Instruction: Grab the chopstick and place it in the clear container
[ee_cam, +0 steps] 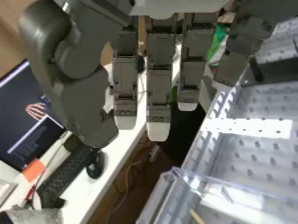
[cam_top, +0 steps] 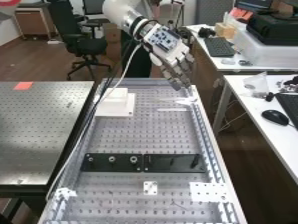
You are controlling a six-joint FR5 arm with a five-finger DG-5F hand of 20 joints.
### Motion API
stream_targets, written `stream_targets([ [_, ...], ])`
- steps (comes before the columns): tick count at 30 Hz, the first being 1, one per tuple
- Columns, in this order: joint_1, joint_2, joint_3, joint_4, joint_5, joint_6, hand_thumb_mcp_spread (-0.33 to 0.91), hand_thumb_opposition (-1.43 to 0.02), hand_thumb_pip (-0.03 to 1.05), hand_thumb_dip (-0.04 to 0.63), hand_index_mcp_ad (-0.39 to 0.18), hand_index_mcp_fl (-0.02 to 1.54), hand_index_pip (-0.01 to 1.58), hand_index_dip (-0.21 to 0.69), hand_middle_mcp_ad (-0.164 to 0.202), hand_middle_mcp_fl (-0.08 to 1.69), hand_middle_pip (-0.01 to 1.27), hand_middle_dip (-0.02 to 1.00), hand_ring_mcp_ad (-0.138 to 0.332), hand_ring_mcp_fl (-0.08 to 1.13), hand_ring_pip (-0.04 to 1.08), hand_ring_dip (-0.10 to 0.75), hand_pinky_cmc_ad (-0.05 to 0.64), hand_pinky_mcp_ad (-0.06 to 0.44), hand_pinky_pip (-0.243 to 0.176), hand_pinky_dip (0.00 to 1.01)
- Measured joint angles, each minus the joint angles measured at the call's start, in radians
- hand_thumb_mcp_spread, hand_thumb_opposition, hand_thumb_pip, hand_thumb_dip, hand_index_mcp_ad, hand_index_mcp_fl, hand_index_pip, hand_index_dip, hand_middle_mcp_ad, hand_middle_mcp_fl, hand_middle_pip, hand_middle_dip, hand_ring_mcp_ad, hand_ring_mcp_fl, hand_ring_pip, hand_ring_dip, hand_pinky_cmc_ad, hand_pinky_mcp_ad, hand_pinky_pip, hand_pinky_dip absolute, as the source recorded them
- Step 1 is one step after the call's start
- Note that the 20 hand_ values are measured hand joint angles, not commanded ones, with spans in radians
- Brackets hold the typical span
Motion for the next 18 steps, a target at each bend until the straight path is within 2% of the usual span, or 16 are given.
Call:
stream_targets([
  [5, 0.005, 0.065, -0.057, 0.075, 0.032, -0.083, 0.44, -0.87, 0.64, 0.340, -0.087, 0.41, 0.91, 0.155, 0.044, 0.64, 0.63, 0.65, 0.084, 0.40, 0.27, 0.429, 0.398, 0.288, -0.087, 0.75],
  [7, 0.005, 0.099, -0.088, 0.120, 0.037, -0.131, 0.43, -0.87, 0.64, 0.337, -0.087, 0.40, 0.86, 0.159, 0.044, 0.63, 0.62, 0.65, 0.084, 0.39, 0.26, 0.422, 0.394, 0.293, -0.106, 0.75],
  [8, 0.005, 0.107, -0.097, 0.133, 0.037, -0.144, 0.41, -0.86, 0.64, 0.337, -0.089, 0.40, 0.79, 0.155, 0.044, 0.64, 0.58, 0.63, 0.084, 0.39, 0.25, 0.422, 0.394, 0.290, -0.106, 0.76],
  [10, 0.002, 0.150, -0.149, 0.216, 0.029, -0.207, 0.41, -0.86, 0.64, 0.335, -0.087, 0.38, 0.67, 0.154, 0.045, 0.61, 0.50, 0.63, 0.099, 0.40, 0.25, 0.422, 0.410, 0.290, -0.105, 0.76],
  [11, 0.001, 0.159, -0.161, 0.238, 0.027, -0.220, 0.39, -0.85, 0.62, 0.340, -0.089, 0.37, 0.62, 0.168, 0.045, 0.57, 0.44, 0.63, 0.101, 0.40, 0.25, 0.422, 0.408, 0.293, -0.105, 0.76],
  [13, -0.006, 0.196, -0.214, 0.321, 0.012, -0.260, 0.36, -0.84, 0.57, 0.333, -0.087, 0.38, 0.49, 0.188, 0.042, 0.56, 0.34, 0.63, 0.105, 0.39, 0.23, 0.426, 0.408, 0.295, -0.105, 0.76],
  [15, -0.017, 0.225, -0.257, 0.367, -0.009, -0.277, 0.37, -0.82, 0.49, 0.304, -0.086, 0.38, 0.31, 0.220, 0.044, 0.49, 0.23, 0.62, 0.099, 0.35, 0.16, 0.426, 0.408, 0.295, -0.105, 0.75],
  [18, -0.035, 0.255, -0.301, 0.410, -0.047, -0.315, 0.33, -0.81, 0.46, 0.272, -0.084, 0.39, 0.20, 0.267, 0.040, 0.39, 0.17, 0.60, 0.115, 0.29, 0.14, 0.426, 0.408, 0.295, -0.105, 0.73],
])
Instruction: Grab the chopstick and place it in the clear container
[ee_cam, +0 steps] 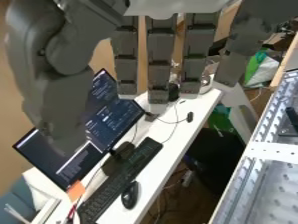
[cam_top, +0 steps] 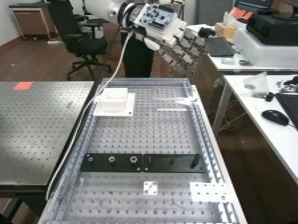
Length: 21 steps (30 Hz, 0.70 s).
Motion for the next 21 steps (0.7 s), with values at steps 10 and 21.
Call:
stream_targets([
  [10, -0.083, 0.121, -0.161, 0.186, -0.201, -0.413, 0.29, -0.76, 0.45, 0.164, -0.082, 0.14, 0.09, 0.344, 0.052, 0.13, 0.13, 0.47, 0.140, 0.07, 0.10, 0.358, 0.408, 0.314, -0.105, 0.64],
  [21, -0.201, 0.268, -0.342, 0.422, -0.487, -0.924, 0.23, -0.73, 0.54, 0.113, -0.089, 0.04, 0.09, 0.346, 0.052, 0.00, 0.13, 0.38, 0.143, 0.02, 0.10, 0.271, 0.412, 0.311, -0.105, 0.47],
])
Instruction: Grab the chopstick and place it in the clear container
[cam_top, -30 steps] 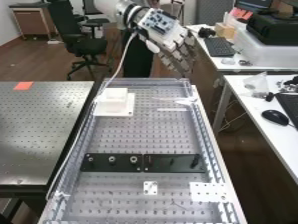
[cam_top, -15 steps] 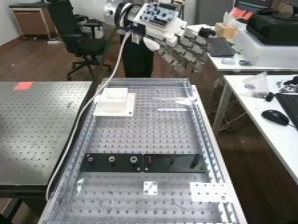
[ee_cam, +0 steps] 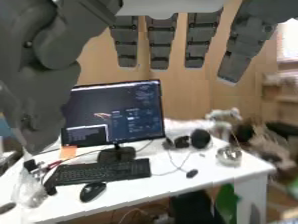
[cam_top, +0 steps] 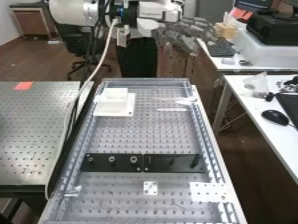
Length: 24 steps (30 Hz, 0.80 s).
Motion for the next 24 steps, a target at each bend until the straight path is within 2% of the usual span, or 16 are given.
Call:
stream_targets([
  [1, -0.020, 0.014, -0.018, 0.023, -0.051, -0.033, 0.23, -0.73, 0.54, 0.117, -0.094, 0.04, 0.09, 0.347, 0.051, 0.00, 0.13, 0.38, 0.143, 0.02, 0.10, 0.267, 0.412, 0.314, -0.105, 0.45],
  [2, -0.030, 0.020, -0.027, 0.034, -0.072, -0.045, 0.23, -0.73, 0.54, 0.112, -0.099, 0.04, 0.09, 0.344, 0.047, 0.00, 0.13, 0.36, 0.138, 0.02, 0.10, 0.260, 0.412, 0.304, -0.105, 0.43],
  [3, -0.052, 0.033, -0.046, 0.056, -0.116, -0.068, 0.21, -0.73, 0.55, 0.112, -0.082, 0.04, 0.09, 0.347, 0.058, 0.00, 0.13, 0.36, 0.147, 0.02, 0.10, 0.258, 0.412, 0.312, -0.105, 0.42],
  [6, -0.097, 0.056, -0.076, 0.100, -0.209, -0.111, 0.19, -0.73, 0.57, 0.113, -0.096, 0.04, 0.09, 0.333, 0.049, 0.00, 0.13, 0.35, 0.143, 0.02, 0.10, 0.255, 0.412, 0.312, -0.105, 0.39],
  [8, -0.121, 0.061, -0.082, 0.109, -0.250, -0.117, 0.18, -0.73, 0.62, 0.113, -0.086, 0.04, 0.09, 0.328, 0.058, 0.00, 0.13, 0.35, 0.148, 0.02, 0.10, 0.258, 0.412, 0.312, -0.105, 0.38],
  [10, -0.144, 0.062, -0.082, 0.116, -0.291, -0.105, 0.15, -0.73, 0.63, 0.113, -0.098, 0.04, 0.09, 0.314, 0.051, 0.00, 0.13, 0.34, 0.145, 0.02, 0.10, 0.246, 0.412, 0.312, -0.105, 0.35],
  [15, -0.173, 0.056, -0.080, 0.151, -0.340, -0.106, 0.10, -0.73, 0.65, 0.108, -0.087, 0.04, 0.09, 0.278, 0.058, 0.01, 0.13, 0.32, 0.145, 0.02, 0.10, 0.230, 0.412, 0.312, -0.105, 0.30],
  [17, -0.178, 0.046, -0.075, 0.158, -0.352, -0.115, 0.09, -0.74, 0.65, 0.108, -0.099, 0.04, 0.09, 0.274, 0.049, 0.01, 0.13, 0.32, 0.145, 0.02, 0.10, 0.230, 0.412, 0.312, -0.105, 0.30],
  [20, -0.180, 0.021, -0.062, 0.165, -0.335, -0.125, 0.05, -0.74, 0.70, 0.094, -0.093, 0.04, 0.09, 0.264, 0.059, 0.02, 0.13, 0.32, 0.143, 0.02, 0.10, 0.230, 0.412, 0.316, -0.105, 0.28],
  [24, -0.177, -0.001, -0.058, 0.195, -0.298, -0.125, 0.04, -0.77, 0.71, 0.093, -0.093, 0.04, 0.09, 0.251, 0.061, 0.04, 0.13, 0.32, 0.145, 0.02, 0.10, 0.230, 0.412, 0.312, -0.105, 0.28],
])
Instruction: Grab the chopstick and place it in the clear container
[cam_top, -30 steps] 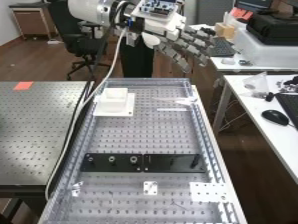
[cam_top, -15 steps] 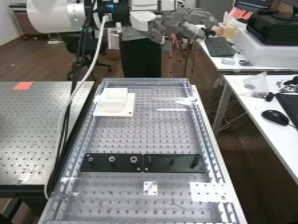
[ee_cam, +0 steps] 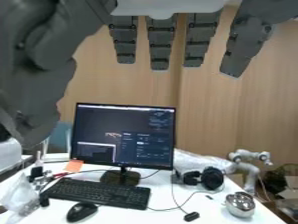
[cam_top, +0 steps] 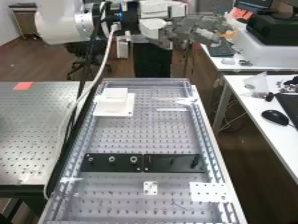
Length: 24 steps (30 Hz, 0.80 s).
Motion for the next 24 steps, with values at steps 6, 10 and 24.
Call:
stream_targets([
  [6, 0.009, -0.010, -0.006, 0.034, 0.090, 0.014, 0.04, -0.80, 0.72, 0.093, -0.084, 0.04, 0.09, 0.218, 0.075, 0.04, 0.13, 0.31, 0.152, 0.02, 0.10, 0.230, 0.412, 0.316, -0.084, 0.27],
  [10, 0.011, -0.012, -0.013, 0.045, 0.109, 0.030, 0.02, -0.80, 0.77, 0.093, -0.098, 0.04, 0.09, 0.202, 0.065, 0.07, 0.14, 0.31, 0.154, 0.01, 0.11, 0.230, 0.412, 0.312, -0.075, 0.27],
  [24, 0.030, -0.024, -0.004, 0.053, 0.190, 0.049, 0.00, -0.83, 0.80, 0.096, -0.087, 0.04, 0.09, 0.126, 0.070, 0.09, 0.14, 0.31, 0.161, 0.01, 0.11, 0.230, 0.407, 0.323, -0.061, 0.27],
])
